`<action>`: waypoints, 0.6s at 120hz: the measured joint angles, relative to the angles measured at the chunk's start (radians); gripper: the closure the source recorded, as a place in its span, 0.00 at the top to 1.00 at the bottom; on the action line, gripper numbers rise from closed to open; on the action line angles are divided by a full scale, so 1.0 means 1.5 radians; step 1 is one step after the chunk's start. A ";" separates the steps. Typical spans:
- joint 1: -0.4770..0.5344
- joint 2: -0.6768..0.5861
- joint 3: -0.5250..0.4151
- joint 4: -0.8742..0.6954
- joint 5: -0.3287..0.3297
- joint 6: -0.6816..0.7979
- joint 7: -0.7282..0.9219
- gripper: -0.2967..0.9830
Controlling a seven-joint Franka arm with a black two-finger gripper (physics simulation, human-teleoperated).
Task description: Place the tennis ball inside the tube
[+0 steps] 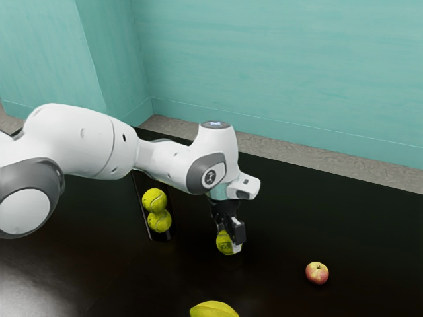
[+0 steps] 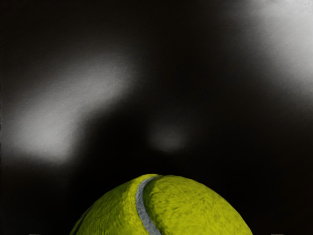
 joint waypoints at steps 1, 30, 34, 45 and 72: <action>0.000 0.000 0.000 0.000 0.000 0.001 0.000 0.68; 0.005 0.003 0.001 -0.007 0.000 0.019 0.004 0.55; 0.005 0.004 0.001 -0.008 0.002 0.020 0.004 0.54; 0.004 0.004 0.002 -0.008 0.007 0.023 0.003 0.51; 0.004 -0.047 0.022 0.016 0.029 -0.039 -0.006 0.40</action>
